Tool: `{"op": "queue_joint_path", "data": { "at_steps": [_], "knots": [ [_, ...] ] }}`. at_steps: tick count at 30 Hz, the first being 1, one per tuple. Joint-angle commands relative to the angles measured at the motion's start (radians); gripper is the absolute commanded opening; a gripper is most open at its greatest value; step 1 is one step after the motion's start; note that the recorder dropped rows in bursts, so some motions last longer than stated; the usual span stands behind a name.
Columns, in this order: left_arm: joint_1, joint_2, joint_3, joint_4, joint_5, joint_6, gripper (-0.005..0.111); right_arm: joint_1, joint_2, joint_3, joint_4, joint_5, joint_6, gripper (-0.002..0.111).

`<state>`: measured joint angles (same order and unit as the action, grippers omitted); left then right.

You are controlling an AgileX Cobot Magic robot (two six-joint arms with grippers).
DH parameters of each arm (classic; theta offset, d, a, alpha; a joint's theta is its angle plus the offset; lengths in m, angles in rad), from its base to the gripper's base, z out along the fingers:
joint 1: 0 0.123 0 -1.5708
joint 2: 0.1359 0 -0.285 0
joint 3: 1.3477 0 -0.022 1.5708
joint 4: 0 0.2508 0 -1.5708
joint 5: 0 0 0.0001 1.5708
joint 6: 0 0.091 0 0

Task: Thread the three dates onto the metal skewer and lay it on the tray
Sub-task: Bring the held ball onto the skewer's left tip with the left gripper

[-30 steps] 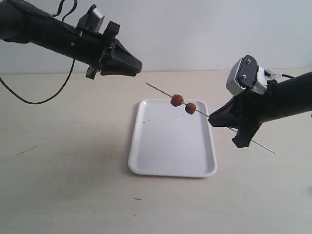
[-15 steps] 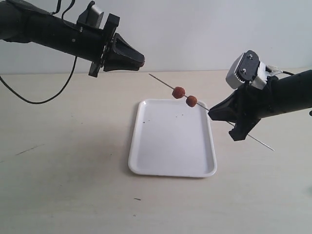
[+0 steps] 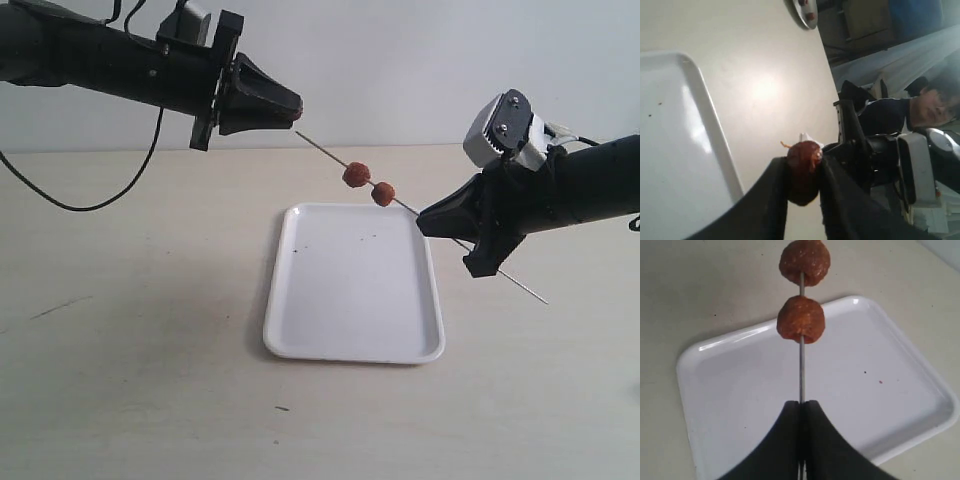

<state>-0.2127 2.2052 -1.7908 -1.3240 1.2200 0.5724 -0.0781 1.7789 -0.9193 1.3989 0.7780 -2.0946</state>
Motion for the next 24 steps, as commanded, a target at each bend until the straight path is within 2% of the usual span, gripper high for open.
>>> {"op": "queue_joint_path", "data": {
  "at_steps": [1, 10, 15, 24],
  "knots": [
    [0.004, -0.011, 0.001, -0.046, 0.001, -0.005, 0.023, -0.006, 0.0, -0.005, 0.02, 0.015, -0.02, 0.0],
    [0.004, -0.011, 0.001, 0.032, 0.001, -0.001, 0.023, -0.037, 0.0, -0.008, 0.009, -0.018, -0.02, 0.0],
    [0.004, -0.011, 0.001, 0.049, 0.001, 0.003, 0.023, -0.069, 0.0, -0.043, -0.045, 0.137, -0.02, 0.0],
    [0.004, -0.011, 0.001, 0.047, 0.001, -0.003, 0.023, -0.069, 0.013, -0.044, -0.05, 0.051, -0.02, 0.0]
  ]
}}
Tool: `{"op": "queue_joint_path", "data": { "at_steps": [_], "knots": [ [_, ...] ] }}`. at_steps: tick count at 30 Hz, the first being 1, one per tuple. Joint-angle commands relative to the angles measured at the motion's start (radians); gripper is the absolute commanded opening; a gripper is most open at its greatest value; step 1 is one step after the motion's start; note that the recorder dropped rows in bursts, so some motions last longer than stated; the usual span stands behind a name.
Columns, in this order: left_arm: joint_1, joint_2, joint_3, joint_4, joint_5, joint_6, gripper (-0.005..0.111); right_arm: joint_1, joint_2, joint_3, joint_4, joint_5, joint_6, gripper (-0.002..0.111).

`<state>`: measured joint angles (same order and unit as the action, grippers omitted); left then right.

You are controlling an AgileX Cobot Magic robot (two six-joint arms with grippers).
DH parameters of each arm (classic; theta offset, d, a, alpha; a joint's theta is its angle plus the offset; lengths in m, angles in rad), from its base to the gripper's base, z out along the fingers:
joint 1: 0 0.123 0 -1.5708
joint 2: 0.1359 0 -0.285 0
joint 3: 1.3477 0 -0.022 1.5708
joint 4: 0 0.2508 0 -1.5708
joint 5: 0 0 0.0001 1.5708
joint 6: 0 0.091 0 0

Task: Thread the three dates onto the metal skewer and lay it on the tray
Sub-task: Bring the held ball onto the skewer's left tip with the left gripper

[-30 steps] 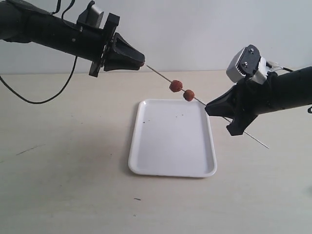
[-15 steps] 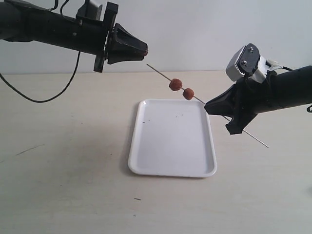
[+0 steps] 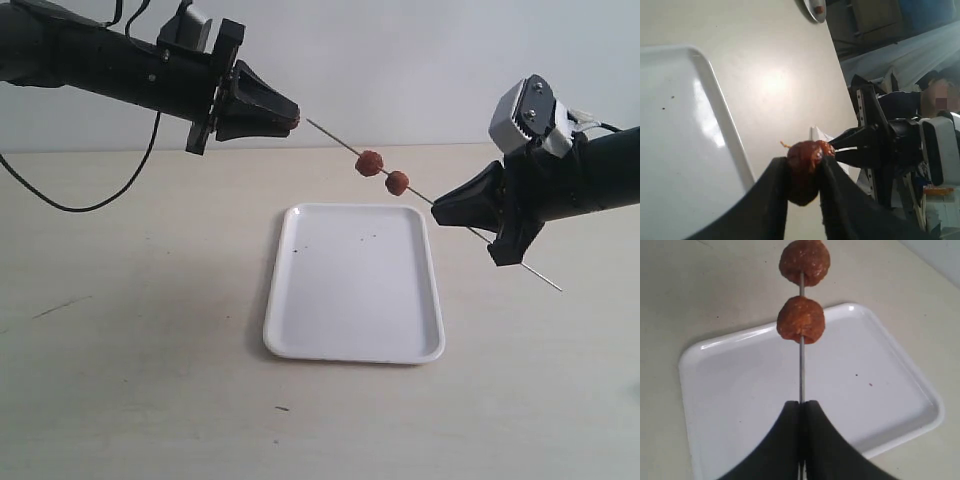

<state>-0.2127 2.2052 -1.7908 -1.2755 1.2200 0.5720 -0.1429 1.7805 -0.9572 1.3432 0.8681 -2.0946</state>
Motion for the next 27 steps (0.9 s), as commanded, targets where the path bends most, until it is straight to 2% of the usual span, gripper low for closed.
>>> {"op": "queue_joint_path", "data": {
  "at_steps": [1, 11, 27],
  "knots": [
    [0.004, -0.011, 0.001, -0.001, 0.001, -0.003, 0.023, -0.005, 0.021, -0.007, 0.007, -0.063, -0.02, 0.0],
    [0.004, -0.011, 0.001, 0.001, 0.001, -0.004, 0.023, -0.005, 0.134, -0.127, -0.047, 0.064, -0.02, 0.0],
    [0.004, -0.011, 0.001, 0.01, 0.001, -0.002, 0.023, -0.005, 0.159, -0.191, -0.082, 0.117, -0.02, 0.0]
  ]
}}
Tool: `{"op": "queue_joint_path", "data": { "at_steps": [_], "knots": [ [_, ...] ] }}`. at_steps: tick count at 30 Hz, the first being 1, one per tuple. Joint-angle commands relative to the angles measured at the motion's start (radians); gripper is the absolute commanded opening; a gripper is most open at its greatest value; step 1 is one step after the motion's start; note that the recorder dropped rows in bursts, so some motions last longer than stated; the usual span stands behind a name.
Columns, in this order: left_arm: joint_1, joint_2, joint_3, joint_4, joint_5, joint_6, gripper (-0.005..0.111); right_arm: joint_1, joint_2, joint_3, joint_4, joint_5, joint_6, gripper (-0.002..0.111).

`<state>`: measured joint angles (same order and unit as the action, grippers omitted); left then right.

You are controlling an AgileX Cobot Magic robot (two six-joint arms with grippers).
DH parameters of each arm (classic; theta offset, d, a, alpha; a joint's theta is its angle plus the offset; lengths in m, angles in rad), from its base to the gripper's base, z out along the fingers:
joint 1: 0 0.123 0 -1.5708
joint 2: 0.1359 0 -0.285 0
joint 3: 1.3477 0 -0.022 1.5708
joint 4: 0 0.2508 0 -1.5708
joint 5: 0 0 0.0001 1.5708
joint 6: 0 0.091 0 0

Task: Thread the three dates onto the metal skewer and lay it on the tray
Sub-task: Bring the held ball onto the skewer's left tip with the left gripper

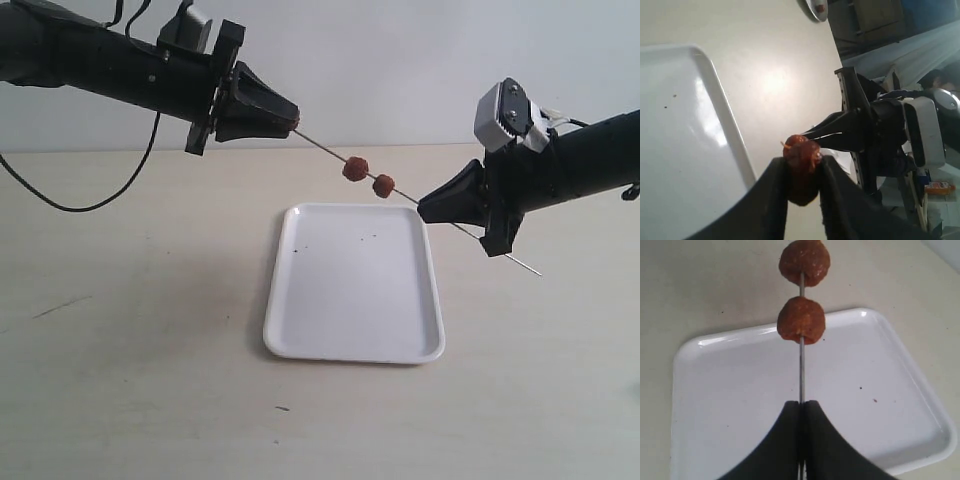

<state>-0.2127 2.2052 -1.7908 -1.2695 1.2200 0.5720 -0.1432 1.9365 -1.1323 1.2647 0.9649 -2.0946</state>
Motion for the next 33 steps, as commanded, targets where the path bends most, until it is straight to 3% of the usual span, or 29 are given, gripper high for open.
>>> {"op": "queue_joint_path", "data": {
  "at_steps": [1, 15, 33],
  "knots": [
    [0.004, -0.011, 0.001, 0.004, 0.001, -0.002, 0.023, -0.004, 0.003, -0.016, -0.003, 0.022, -0.02, 0.0],
    [0.006, -0.011, 0.001, 0.006, 0.001, 0.0, 0.023, -0.004, 0.003, -0.02, -0.016, -0.039, -0.01, 0.0],
    [0.004, -0.011, 0.001, 0.025, 0.001, 0.0, 0.023, -0.004, 0.003, -0.033, 0.001, 0.023, -0.012, 0.0]
  ]
}}
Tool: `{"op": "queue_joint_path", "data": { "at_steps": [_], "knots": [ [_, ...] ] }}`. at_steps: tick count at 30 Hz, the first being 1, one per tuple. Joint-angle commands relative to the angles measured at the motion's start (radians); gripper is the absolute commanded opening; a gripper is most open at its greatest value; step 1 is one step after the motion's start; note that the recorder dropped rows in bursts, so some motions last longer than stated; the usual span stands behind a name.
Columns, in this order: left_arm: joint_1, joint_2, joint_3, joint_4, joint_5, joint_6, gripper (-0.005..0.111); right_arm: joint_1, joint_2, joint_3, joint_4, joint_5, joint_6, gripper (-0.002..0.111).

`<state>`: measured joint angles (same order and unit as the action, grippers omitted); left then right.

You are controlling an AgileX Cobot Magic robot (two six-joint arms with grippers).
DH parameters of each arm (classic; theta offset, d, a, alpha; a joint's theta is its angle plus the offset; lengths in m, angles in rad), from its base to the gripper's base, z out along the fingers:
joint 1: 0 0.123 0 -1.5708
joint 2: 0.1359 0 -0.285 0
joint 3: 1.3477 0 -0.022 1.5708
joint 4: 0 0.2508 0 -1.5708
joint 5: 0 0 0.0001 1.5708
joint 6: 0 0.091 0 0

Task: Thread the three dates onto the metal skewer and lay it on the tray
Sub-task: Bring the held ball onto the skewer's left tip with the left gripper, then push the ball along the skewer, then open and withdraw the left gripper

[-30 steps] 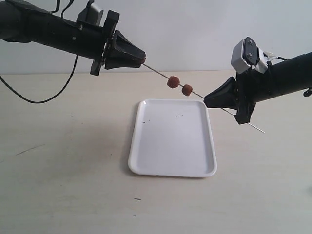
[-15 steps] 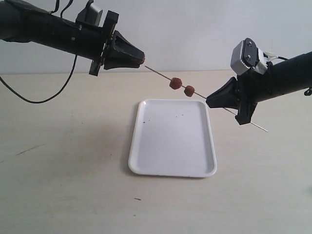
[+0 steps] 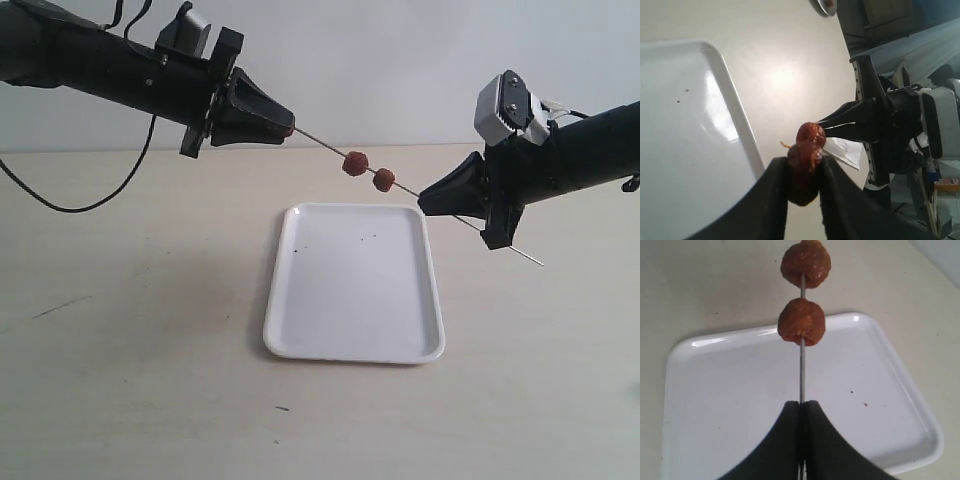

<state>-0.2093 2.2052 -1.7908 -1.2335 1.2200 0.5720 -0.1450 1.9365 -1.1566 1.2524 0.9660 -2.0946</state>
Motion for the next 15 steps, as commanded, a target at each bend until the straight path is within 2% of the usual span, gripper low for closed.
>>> {"op": "queue_joint_path", "data": {
  "at_steps": [1, 5, 15],
  "knots": [
    [0.001, -0.011, 0.001, -0.015, 0.001, 0.0, 0.023, -0.002, 0.003, -0.009, 0.013, 0.02, -0.012, 0.0],
    [-0.005, -0.011, 0.001, -0.017, 0.001, 0.0, 0.023, 0.0, 0.003, -0.063, 0.008, 0.085, -0.012, 0.0],
    [-0.04, -0.011, 0.001, -0.055, 0.001, 0.022, 0.023, 0.006, 0.009, -0.086, 0.004, 0.12, -0.012, 0.0]
  ]
}}
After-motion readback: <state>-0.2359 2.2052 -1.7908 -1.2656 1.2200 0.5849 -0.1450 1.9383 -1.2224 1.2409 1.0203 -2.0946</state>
